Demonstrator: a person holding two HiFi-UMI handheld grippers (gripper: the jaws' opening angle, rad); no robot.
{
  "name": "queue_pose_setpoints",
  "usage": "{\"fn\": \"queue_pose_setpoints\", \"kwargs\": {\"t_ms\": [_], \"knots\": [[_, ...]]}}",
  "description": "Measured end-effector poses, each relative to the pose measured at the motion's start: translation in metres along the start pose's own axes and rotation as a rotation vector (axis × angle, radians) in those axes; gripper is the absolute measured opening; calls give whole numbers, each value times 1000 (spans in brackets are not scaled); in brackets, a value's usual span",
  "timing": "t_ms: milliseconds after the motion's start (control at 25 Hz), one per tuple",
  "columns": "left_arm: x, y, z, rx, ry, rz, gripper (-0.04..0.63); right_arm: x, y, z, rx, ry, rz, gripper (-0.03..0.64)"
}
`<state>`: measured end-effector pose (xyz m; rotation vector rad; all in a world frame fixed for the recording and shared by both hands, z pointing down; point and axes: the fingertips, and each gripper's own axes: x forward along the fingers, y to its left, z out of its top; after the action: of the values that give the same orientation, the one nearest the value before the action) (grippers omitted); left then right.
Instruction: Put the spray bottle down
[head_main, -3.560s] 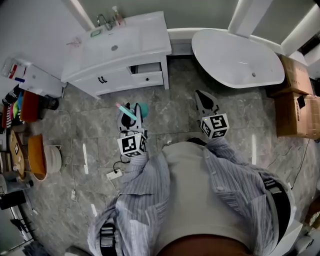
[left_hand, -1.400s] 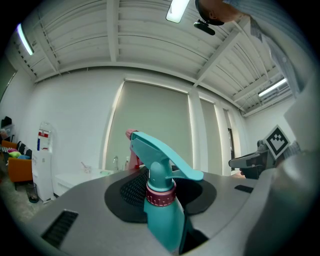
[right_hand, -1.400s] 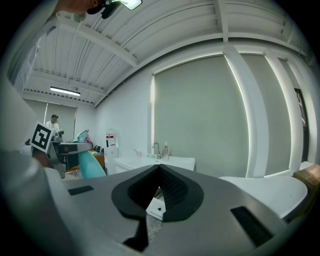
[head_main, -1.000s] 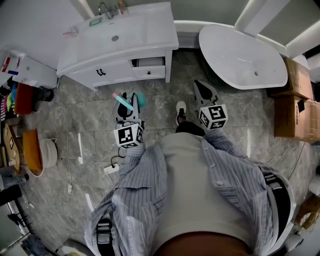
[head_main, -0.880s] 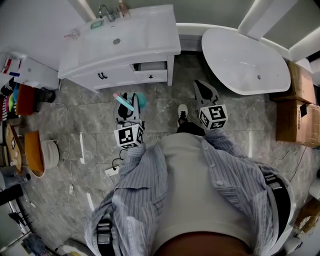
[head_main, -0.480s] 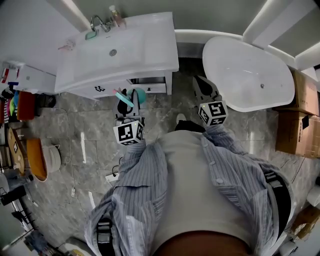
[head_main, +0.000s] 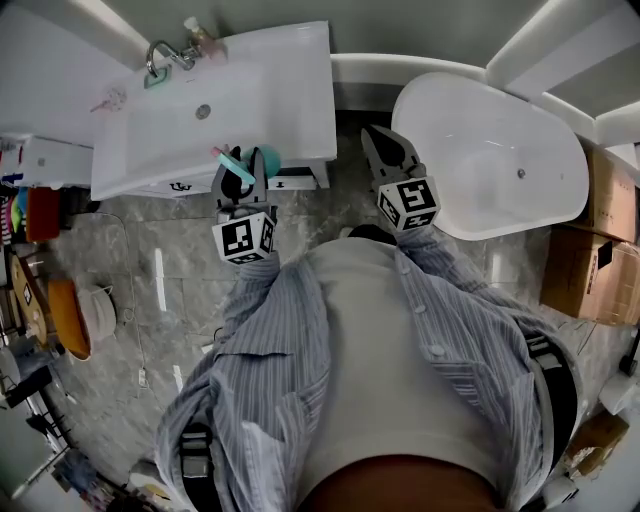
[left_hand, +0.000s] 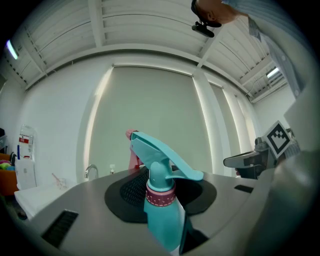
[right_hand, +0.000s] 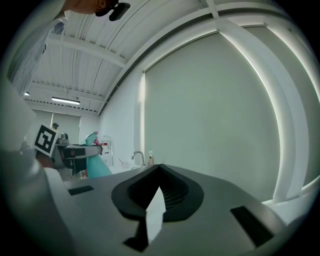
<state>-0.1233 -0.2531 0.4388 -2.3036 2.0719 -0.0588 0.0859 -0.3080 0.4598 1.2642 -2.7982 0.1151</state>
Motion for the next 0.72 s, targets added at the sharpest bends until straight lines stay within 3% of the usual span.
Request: {"fn": "queue_pose_setpoints", "kwargs": {"t_ms": [280,720], "knots": [[45,-15,-1,16,8,-28,132,30,-35,2,23,-13,-11,15],[71,-5,-21,-7,39,-100,132,50,-38,-7,32,6,-71,15]]}}
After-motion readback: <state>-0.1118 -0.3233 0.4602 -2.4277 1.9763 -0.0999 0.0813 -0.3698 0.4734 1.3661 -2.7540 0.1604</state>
